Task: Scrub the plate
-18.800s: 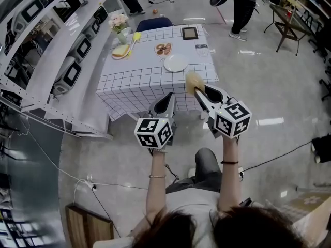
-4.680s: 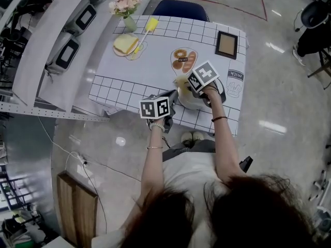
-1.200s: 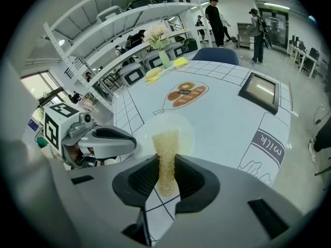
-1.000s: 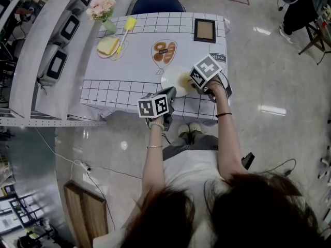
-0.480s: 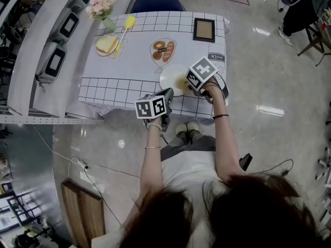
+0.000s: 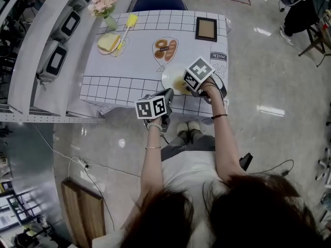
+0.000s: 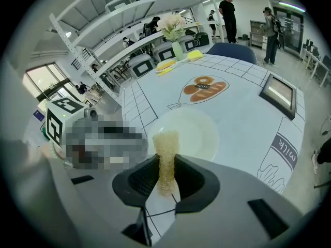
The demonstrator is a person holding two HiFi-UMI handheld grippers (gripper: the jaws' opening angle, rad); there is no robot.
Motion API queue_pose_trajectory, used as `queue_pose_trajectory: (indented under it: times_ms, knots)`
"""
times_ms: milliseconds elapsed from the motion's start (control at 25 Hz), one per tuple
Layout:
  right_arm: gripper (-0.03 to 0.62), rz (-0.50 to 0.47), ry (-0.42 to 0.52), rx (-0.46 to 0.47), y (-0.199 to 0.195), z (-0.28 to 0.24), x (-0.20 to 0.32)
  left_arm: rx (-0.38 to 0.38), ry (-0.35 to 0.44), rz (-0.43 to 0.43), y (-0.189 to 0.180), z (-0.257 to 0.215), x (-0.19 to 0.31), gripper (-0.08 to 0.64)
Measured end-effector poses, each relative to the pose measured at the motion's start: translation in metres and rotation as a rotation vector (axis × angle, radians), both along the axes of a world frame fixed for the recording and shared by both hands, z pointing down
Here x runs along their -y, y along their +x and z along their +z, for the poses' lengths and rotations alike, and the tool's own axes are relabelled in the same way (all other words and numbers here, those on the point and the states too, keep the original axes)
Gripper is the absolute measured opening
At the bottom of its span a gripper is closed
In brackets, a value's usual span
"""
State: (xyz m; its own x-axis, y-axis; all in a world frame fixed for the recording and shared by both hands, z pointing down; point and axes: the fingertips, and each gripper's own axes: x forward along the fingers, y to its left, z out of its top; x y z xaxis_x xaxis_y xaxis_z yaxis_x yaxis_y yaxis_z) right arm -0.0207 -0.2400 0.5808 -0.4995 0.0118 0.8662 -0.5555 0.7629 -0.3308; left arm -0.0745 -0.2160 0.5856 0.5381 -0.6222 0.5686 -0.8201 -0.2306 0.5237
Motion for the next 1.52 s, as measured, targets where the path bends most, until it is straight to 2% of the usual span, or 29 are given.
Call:
queue_pose_trajectory:
  times_ms: [760,1520]
  knots:
    - [0.080,-0.073,-0.032,-0.005,-0.034,0.002,-0.011,0.006,0.010,-0.037,-0.029,0.001,-0.004,0.011]
    - [0.080,-0.103,-0.014,-0.001,-0.057,0.003,-0.003,-0.012,0.011,-0.070,-0.046,-0.002,0.002,0.011]
